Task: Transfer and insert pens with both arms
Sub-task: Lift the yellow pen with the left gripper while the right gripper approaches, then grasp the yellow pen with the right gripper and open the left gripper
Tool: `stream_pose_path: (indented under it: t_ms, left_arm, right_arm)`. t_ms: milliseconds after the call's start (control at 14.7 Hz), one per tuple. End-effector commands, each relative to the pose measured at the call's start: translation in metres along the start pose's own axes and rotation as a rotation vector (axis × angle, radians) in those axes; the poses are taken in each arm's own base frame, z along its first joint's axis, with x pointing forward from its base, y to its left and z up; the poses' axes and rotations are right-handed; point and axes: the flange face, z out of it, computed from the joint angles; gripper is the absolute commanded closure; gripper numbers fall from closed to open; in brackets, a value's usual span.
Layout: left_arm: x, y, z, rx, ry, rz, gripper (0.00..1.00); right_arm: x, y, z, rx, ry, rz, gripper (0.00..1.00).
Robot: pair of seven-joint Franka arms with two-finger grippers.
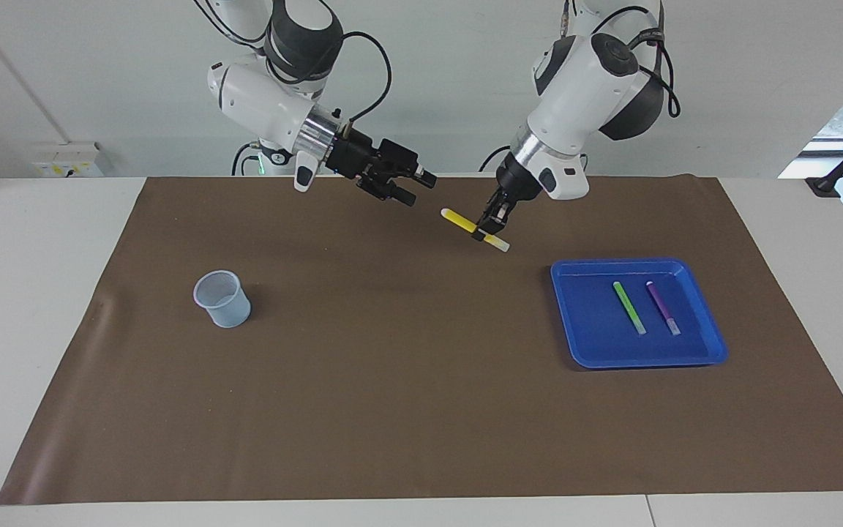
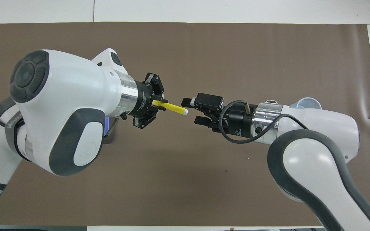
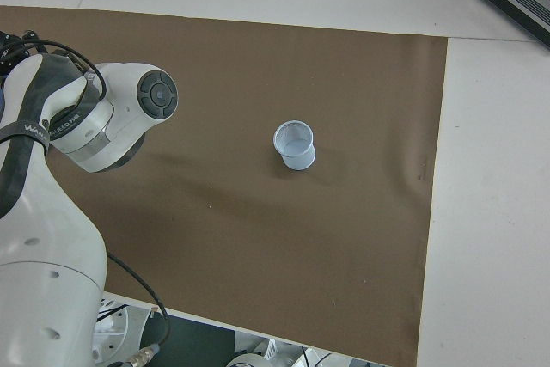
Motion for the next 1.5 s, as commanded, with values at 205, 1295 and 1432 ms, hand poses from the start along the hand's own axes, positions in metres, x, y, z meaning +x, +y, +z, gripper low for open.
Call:
stream_pose_path:
  t_ms: [205, 1295, 1432]
  left_arm:
    - [-0.019, 0.001, 0.003, -0.011, -0.023, 0.000, 1.00]
    - [-0.013, 0.001, 0.004, -0.021, -0.006, 0.015, 0.69]
    - [-0.006, 0.002, 0.003, -0.023, 0.001, 0.082, 0.02]
  right_arm:
    - [0.000, -0.002, -0.001, 0.026, 0.003, -0.011, 0.22]
    - [-0.001, -0.007, 0.000, 0.025, -0.001, -0.027, 1.00]
    - [-0.002, -0.007, -0.001, 0.011, -0.020, -0.047, 1.00]
